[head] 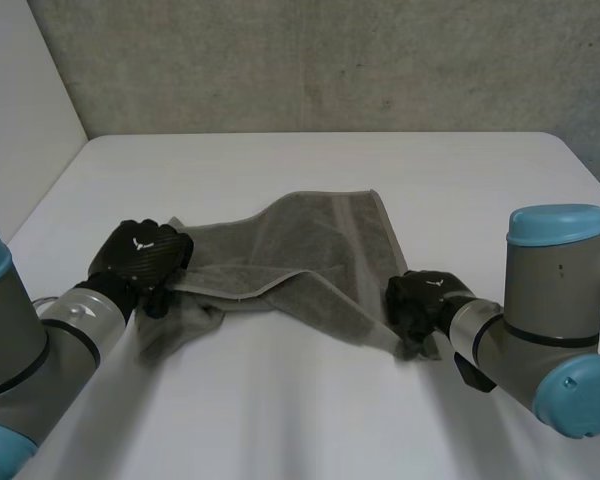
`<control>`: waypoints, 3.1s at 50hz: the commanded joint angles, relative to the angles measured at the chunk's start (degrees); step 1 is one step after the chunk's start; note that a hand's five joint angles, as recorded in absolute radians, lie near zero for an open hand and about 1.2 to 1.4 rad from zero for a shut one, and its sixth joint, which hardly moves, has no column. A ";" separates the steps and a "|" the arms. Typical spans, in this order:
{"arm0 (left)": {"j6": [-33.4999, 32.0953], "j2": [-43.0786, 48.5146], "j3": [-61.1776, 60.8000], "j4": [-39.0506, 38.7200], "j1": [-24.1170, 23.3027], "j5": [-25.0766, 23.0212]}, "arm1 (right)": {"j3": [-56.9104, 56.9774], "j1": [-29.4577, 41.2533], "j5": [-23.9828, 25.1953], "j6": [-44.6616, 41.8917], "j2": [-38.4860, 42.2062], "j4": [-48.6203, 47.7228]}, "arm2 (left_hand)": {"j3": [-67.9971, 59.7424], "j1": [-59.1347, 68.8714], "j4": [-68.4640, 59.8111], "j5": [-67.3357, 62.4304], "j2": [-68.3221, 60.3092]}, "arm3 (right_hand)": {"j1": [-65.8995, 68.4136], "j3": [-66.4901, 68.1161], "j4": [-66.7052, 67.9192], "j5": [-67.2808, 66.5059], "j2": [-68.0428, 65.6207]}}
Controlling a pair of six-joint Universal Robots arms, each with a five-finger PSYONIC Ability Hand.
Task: Fold the towel.
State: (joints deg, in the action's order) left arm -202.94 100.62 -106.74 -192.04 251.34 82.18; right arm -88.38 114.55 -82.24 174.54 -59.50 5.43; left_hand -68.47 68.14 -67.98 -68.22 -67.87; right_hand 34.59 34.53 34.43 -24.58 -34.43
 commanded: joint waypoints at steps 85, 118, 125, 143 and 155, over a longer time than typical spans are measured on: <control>14.68 4.59 -1.80 14.77 -3.84 1.94 | -8.83 -15.50 -4.24 -6.32 -23.91 -10.08 | 41.26 -40.94 40.78 51.02 40.66 | 45.41 45.47 45.57 -45.42 -45.57; 14.51 -7.36 -6.90 14.68 -1.82 0.26 | -9.53 -15.14 -4.24 -7.19 -21.89 -11.23 | 30.16 -29.84 29.67 39.92 29.56 | 45.41 45.47 45.57 -45.42 -45.57; 14.24 -11.06 -10.94 14.50 -2.43 -0.62 | -9.53 -14.97 -4.33 -7.19 -21.89 -11.67 | 29.32 -29.00 28.83 39.07 28.72 | 45.41 45.47 45.57 -45.42 -45.57; 10.02 2.39 -8.84 12.83 -3.14 -0.35 | -9.71 -14.97 -4.24 -8.51 -21.27 -11.75 | 41.26 -40.94 40.78 51.02 40.66 | 45.41 45.47 45.57 -45.42 -45.57; 10.90 5.46 -2.43 10.20 -4.01 0.17 | -10.24 -14.97 -4.16 -8.60 -21.27 -11.75 | 46.48 -46.16 45.99 56.23 45.88 | 45.41 45.47 45.57 -45.42 -45.57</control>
State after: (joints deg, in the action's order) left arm -192.49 105.21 -111.92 -181.19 247.91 82.14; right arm -98.39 99.58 -86.43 165.90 -80.73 -6.34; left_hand -26.84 27.77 -27.16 -25.84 -27.81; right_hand 69.16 76.30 76.29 -64.18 -75.84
